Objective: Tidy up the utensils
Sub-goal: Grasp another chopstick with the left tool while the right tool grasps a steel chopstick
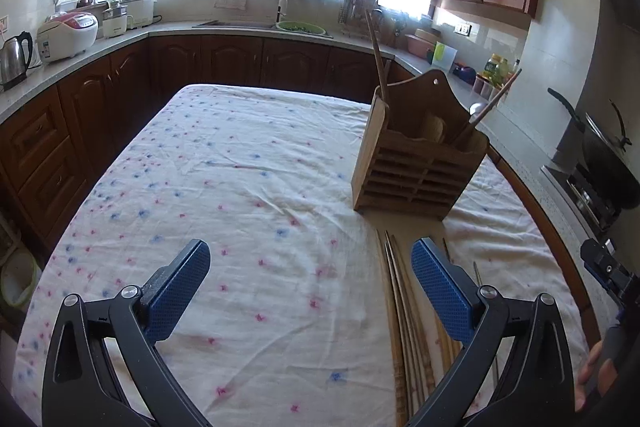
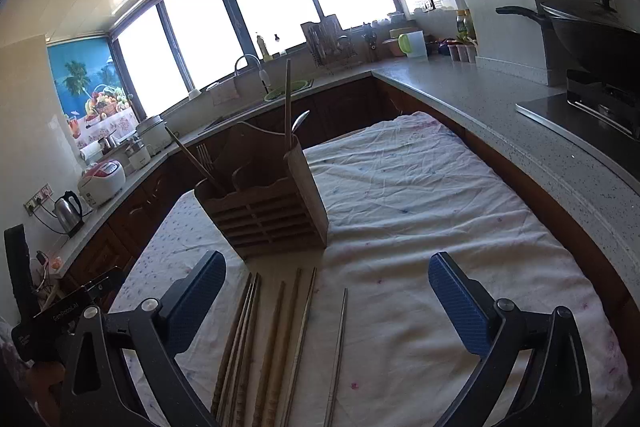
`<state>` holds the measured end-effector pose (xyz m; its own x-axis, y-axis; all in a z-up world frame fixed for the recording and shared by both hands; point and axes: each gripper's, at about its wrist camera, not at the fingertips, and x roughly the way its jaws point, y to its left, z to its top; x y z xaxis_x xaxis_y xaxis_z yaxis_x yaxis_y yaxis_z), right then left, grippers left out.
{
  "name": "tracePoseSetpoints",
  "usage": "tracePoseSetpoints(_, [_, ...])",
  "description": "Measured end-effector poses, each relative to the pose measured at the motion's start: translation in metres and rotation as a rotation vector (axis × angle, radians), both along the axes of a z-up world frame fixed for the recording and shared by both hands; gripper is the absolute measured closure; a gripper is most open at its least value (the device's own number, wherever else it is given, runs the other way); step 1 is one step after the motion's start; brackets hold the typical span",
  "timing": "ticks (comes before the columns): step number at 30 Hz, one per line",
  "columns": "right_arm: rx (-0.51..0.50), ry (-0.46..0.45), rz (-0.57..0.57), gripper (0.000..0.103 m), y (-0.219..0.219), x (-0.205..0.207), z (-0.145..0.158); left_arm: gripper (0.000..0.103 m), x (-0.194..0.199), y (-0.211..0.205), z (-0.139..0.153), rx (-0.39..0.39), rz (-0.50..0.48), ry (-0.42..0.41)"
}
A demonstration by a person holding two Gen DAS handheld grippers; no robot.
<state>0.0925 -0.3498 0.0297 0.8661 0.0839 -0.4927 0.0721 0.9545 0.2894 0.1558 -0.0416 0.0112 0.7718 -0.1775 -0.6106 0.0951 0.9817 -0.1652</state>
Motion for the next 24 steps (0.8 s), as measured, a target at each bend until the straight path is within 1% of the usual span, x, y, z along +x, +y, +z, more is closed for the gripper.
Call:
tracePoseSetpoints(5, [-0.016, 0.053, 0.021, 0.001, 0.005, -0.003, -0.021, 0.002, 0.003, -0.014, -0.013, 0.025, -0.036, 0.043])
tracePoseSetpoints(8, [-0.023, 0.080, 0.025, 0.003, 0.007, -0.001, -0.029, 0.007, 0.007, -0.022, -0.020, 0.044, -0.060, 0.067])
tracePoseSetpoints(9, [-0.026, 0.087, 0.025, 0.007, 0.007, 0.000, -0.030, 0.009, 0.009, -0.024, -0.023, 0.046, -0.065, 0.078])
tracePoseSetpoints(10, [-0.031, 0.096, 0.024, 0.009, 0.008, 0.002, -0.031, 0.013, 0.011, -0.026, -0.025, 0.047, -0.071, 0.089])
tracePoseSetpoints(12, [-0.041, 0.116, 0.021, 0.023, 0.007, 0.005, -0.034, 0.018, 0.016, -0.028, -0.031, 0.042, -0.083, 0.114])
tracePoseSetpoints(13, [-0.040, 0.127, 0.020, 0.026, 0.006, 0.006, -0.035, 0.022, 0.018, -0.029, -0.034, 0.039, -0.089, 0.125])
tracePoseSetpoints(15, [-0.033, 0.147, 0.020, 0.033, 0.005, 0.010, -0.039, 0.024, 0.023, -0.032, -0.039, 0.040, -0.096, 0.148])
tracePoseSetpoints(17, [-0.028, 0.168, 0.022, 0.038, 0.003, 0.013, -0.044, 0.030, 0.028, -0.036, -0.044, 0.039, -0.107, 0.170])
tracePoseSetpoints(21, [-0.025, 0.211, 0.030, 0.046, 0.004, 0.022, -0.055, 0.033, 0.040, -0.042, -0.053, 0.026, -0.132, 0.212])
tracePoseSetpoints(24, [-0.022, 0.237, 0.046, 0.050, 0.006, 0.030, -0.062, 0.034, 0.051, -0.049, -0.058, 0.033, -0.145, 0.237])
